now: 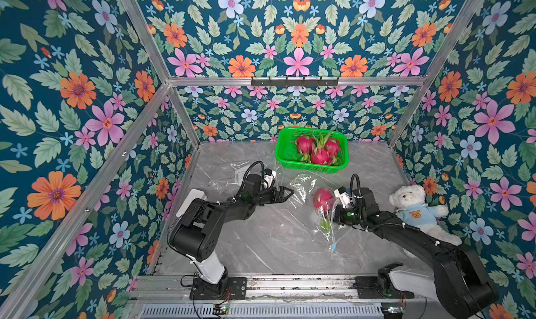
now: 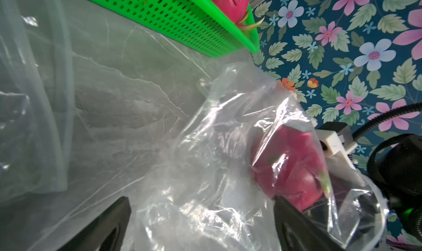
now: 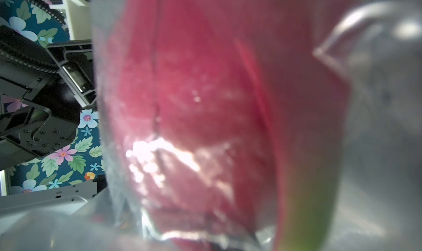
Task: Open the zip-top bag and take out the dragon fruit
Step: Pick up the dragon fruit from the zipper food storage bag, then place the zipper food storage bag at the center of the board.
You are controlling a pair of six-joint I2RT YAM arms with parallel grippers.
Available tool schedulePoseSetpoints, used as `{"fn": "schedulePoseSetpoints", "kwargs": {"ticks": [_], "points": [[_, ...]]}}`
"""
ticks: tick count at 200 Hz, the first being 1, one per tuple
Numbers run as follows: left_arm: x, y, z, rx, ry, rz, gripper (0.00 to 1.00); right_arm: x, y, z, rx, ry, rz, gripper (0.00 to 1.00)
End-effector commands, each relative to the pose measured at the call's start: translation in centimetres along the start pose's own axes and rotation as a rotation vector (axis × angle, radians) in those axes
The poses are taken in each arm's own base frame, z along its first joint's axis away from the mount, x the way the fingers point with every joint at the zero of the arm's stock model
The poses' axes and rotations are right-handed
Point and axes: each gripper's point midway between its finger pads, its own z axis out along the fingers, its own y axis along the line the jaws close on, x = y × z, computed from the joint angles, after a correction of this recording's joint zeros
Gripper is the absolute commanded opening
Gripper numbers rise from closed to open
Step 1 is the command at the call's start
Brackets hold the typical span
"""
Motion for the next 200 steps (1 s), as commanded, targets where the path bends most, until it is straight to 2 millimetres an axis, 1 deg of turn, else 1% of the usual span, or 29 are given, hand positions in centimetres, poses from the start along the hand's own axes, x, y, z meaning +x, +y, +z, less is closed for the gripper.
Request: {"fn": "schedulePoseSetpoints", "kwargs": {"ticks": [1,14,36,52,59,64,70,84,92,98,117,125,134,148,168,185,200], "points": [[0.2,0.0,0.3,0.013,0.013,0.055,0.99,0.7,0.2,-0.5,0.003,0.026,-0.033,0.00],[0.2,-0.5,0.7,0.058,0.025,0.061,0.99,0.8,0.2,-0.7,0.004,0.025,-0.034,0.00],[0.5,-0.8,1.5,0.111,0.046,0.048,0.99,0.6,0.6,-0.9,-0.011,0.018,-0.044,0.00],[0.7,-1.0,1.9,0.136,0.054,0.040,0.92,0.4,0.9,-1.1,-0.016,0.010,-0.050,0.00],[0.8,-1.0,2.0,0.145,0.055,0.036,0.87,0.4,1.0,-1.1,-0.021,0.008,-0.051,0.00],[0.7,-1.2,2.1,0.156,0.054,0.034,0.79,0.4,1.2,-1.2,-0.023,0.006,-0.053,0.00],[0.8,-1.3,2.1,0.167,0.055,0.032,0.65,0.3,1.3,-1.2,-0.025,0.004,-0.056,0.00],[0.7,-1.7,2.1,0.194,0.056,0.030,0.38,0.1,1.5,-1.3,-0.032,-0.004,-0.063,0.00],[0.6,-1.9,2.2,0.205,0.060,0.029,0.18,0.1,1.7,-1.4,-0.038,-0.005,-0.065,0.00],[0.6,-2.0,2.2,0.210,0.062,0.029,0.00,0.0,1.8,-1.4,-0.040,-0.007,-0.067,0.00],[-0.1,-1.1,1.6,0.170,0.042,0.031,0.00,0.0,1.9,-1.6,-0.040,-0.004,-0.066,0.00],[-0.6,-0.2,1.0,0.127,0.029,0.033,0.00,0.2,1.9,-1.6,-0.041,0.002,-0.064,0.00],[-1.4,1.4,0.3,0.046,0.013,0.043,0.00,0.3,1.9,-1.6,-0.040,0.006,-0.063,0.00],[-2.8,3.7,-1.4,-0.097,-0.024,0.076,0.00,0.5,2.0,-1.7,-0.045,0.010,-0.063,0.00],[-5.2,6.2,-4.1,-0.259,-0.099,0.098,0.00,0.6,2.1,-1.6,-0.060,0.016,-0.058,0.00],[-7.1,7.6,-6.1,-0.339,-0.168,0.092,0.00,0.8,2.5,-1.5,-0.090,0.029,-0.051,0.00],[-8.6,8.2,-7.5,-0.374,-0.231,0.087,0.00,1.0,2.7,-1.3,-0.114,0.044,-0.045,0.00]]}}
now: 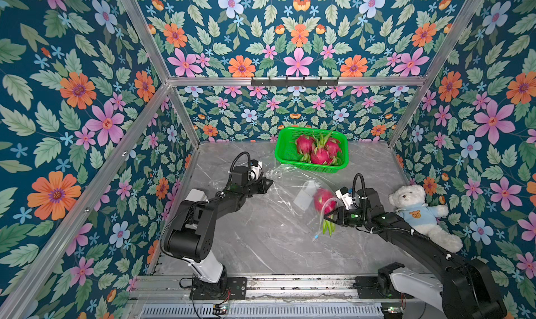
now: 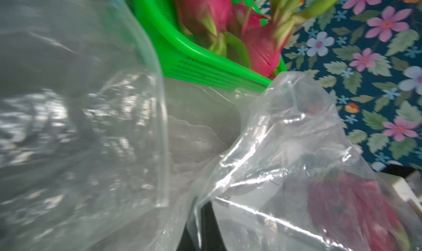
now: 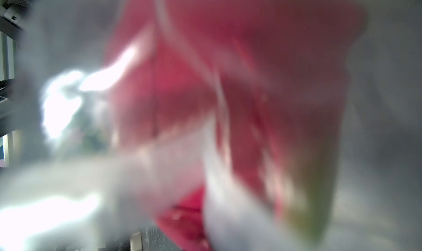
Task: Open the zip-top bag and take out the dragon fruit
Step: Place the zipper food storage bag at the center of the board.
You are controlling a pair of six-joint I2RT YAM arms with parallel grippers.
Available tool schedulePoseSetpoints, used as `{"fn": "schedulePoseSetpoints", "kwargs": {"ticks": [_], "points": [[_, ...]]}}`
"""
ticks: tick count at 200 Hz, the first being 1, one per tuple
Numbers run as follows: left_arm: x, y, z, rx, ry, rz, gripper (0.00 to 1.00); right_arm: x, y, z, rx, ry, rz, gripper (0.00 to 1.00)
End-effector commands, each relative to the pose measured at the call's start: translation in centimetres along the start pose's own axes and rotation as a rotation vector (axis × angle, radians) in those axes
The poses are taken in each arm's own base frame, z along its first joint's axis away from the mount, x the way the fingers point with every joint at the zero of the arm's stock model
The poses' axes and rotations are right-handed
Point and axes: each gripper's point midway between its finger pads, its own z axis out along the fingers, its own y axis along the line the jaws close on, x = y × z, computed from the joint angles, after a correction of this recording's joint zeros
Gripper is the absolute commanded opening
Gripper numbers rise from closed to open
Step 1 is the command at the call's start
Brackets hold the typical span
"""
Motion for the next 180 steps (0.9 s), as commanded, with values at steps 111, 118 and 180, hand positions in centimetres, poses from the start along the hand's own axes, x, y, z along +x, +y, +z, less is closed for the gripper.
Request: {"fn": "schedulePoseSetpoints", "kwargs": {"ticks": [111,118,180], "points": [[-1.7,5.9,-4.2,-0.254,-0.082,-0.006,0.00,-0.7,1.7,-0.9,-0.027,-0.014,-0.052,0.00],[-0.9,5.7,-4.0,-0.232,-0.058,-0.016,0.00,-1.1,2.0,-1.1,-0.029,-0.022,-0.058,0.00],[6.6,1.2,-1.8,-0.141,0.152,0.040,0.00,-6.3,4.7,-1.8,-0.045,-0.119,-0.125,0.00]]}}
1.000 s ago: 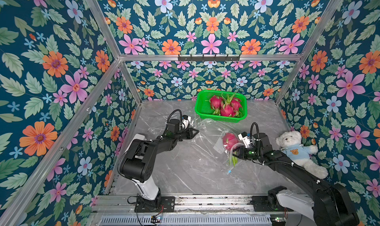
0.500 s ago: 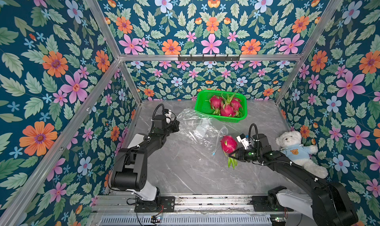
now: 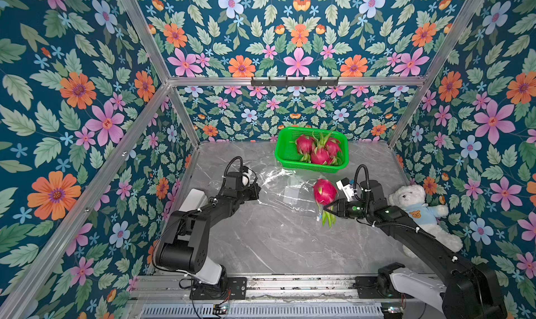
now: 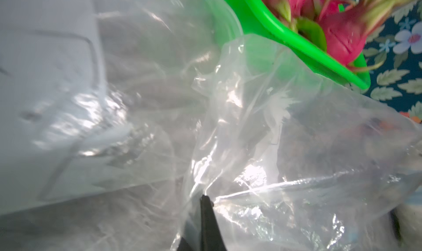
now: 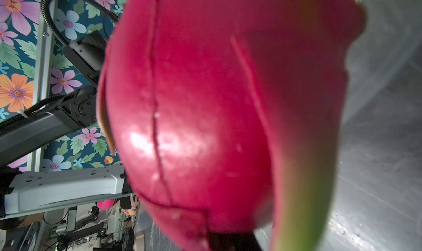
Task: Open the zip-top bag and take out the dragon fruit
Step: Place the zipper food storage bag at the center of the board, then place the dragon fruit in the basket.
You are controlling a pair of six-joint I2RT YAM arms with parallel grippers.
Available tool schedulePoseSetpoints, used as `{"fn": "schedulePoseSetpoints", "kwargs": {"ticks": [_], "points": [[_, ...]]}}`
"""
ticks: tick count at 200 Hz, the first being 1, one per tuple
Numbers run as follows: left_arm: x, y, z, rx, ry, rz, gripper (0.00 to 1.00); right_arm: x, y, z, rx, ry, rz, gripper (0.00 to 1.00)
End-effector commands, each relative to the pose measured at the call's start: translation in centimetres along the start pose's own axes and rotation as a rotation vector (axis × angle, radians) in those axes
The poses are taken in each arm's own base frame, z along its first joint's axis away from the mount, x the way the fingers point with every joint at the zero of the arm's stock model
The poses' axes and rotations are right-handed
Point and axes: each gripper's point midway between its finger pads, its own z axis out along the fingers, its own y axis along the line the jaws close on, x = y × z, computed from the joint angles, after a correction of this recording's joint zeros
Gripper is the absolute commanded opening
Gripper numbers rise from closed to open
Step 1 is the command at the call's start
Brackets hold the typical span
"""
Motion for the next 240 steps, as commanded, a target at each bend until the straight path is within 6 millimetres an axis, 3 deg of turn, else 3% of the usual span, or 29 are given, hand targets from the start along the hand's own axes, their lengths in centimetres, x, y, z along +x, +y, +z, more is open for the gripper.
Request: {"fn": "schedulePoseSetpoints", "kwargs": {"ticks": [1,29,31,36,51,55,58,89,109,151,204,240], "points": [[2.4,-1.8,0.3,0.040,0.068,0.034,0.00,-2.6,0.9,0.0,-0.007,-0.052,-0.057,0.00],[4.2,-3.3,0.5,0.076,0.100,0.034,0.00,-7.0,0.9,0.8,0.007,-0.128,-0.059,0.00],[4.2,-3.4,0.5,0.078,0.099,0.032,0.03,-7.4,0.9,0.8,0.004,-0.135,-0.060,0.00],[4.3,-3.4,0.4,0.081,0.097,0.025,0.17,-8.2,1.1,1.1,-0.005,-0.147,-0.064,0.00],[4.0,-3.2,0.1,0.065,0.076,0.018,0.71,-11.0,0.9,2.1,0.008,-0.172,-0.072,0.00],[3.7,-3.1,0.0,0.059,0.066,0.019,0.95,-11.6,1.0,2.5,0.007,-0.172,-0.077,0.00],[3.5,-3.1,-0.2,0.053,0.057,0.021,0.99,-12.2,1.0,2.6,0.006,-0.175,-0.082,0.00],[0.5,-3.1,-2.0,-0.005,-0.054,0.057,0.99,-17.3,1.6,5.3,-0.033,-0.198,-0.095,0.00],[-1.1,-2.3,-2.6,-0.045,-0.106,0.050,0.99,-19.6,0.3,7.9,-0.043,-0.181,-0.056,0.00],[-1.5,-1.2,-2.7,-0.010,-0.132,-0.020,0.99,-23.3,-1.6,12.7,-0.047,-0.166,-0.019,0.00],[-0.4,0.0,-3.1,-0.043,-0.127,-0.035,0.99,-25.1,-3.6,18.1,-0.023,-0.136,0.028,0.00],[-0.4,0.3,-4.0,-0.064,-0.143,-0.027,0.99,-25.3,-6.2,19.8,0.034,-0.155,0.077,0.00]]}}
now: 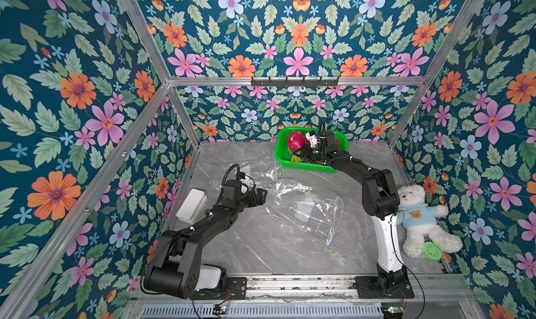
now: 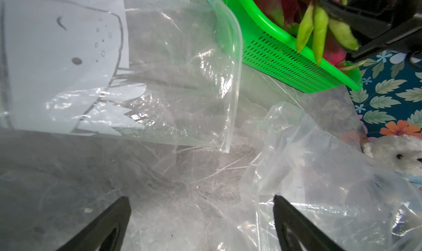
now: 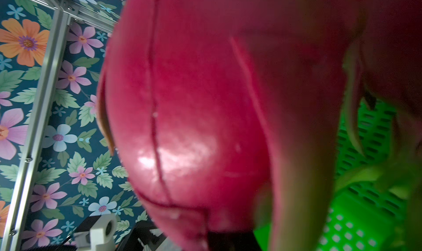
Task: Open the zip-top bag and take out the dragon fruit
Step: Place the dragon fruit in the basket.
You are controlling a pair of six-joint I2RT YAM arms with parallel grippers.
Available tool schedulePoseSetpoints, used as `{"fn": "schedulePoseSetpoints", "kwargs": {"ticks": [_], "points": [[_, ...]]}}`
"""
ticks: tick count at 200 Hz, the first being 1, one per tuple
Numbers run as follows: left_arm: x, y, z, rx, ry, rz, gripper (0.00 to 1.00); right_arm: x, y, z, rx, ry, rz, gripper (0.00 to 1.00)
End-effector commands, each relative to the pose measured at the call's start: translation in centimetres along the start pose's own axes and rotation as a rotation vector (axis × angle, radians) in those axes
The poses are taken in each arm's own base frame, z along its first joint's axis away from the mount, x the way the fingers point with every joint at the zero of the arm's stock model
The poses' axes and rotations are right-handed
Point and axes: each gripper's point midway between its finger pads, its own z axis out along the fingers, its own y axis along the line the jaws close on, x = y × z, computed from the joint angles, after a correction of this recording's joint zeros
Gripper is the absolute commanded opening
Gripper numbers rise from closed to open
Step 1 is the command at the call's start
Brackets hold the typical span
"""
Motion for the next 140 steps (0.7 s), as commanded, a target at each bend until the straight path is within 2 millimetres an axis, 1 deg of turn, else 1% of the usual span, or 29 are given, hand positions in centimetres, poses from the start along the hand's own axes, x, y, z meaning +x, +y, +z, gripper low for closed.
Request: {"fn": "schedulePoseSetpoints", "kwargs": {"ticks": [1,14,28,40,62,84,129,140], "points": [[-0.6,0.1,-0.4,-0.011,-0.032,0.010,0.99,-0.5,-1.7,0.6,0.054,-0.027,0.048,0.00],[-0.7,0.0,-0.7,-0.013,-0.032,0.015,0.99,-0.6,-2.0,1.0,0.057,-0.021,0.056,0.00],[-0.7,0.0,-0.9,-0.016,-0.037,0.018,0.99,-0.7,-2.1,1.2,0.057,-0.021,0.062,0.09],[-0.7,0.1,-1.0,-0.021,-0.040,0.020,0.99,-0.7,-2.0,1.1,0.056,-0.022,0.060,0.20],[-0.8,0.2,-1.2,-0.028,-0.049,0.021,0.99,-1.1,-1.3,0.5,0.056,-0.030,0.045,0.32],[-0.9,0.2,-1.3,-0.028,-0.052,0.020,0.99,-1.4,0.0,-0.5,0.052,-0.040,0.015,0.35],[-1.2,0.1,-1.6,-0.029,-0.065,0.020,0.99,-1.8,2.7,-3.3,0.043,-0.076,-0.047,0.40],[-1.3,0.1,-1.6,-0.032,-0.067,0.019,0.99,-2.0,3.4,-4.1,0.035,-0.085,-0.058,0.44]]}}
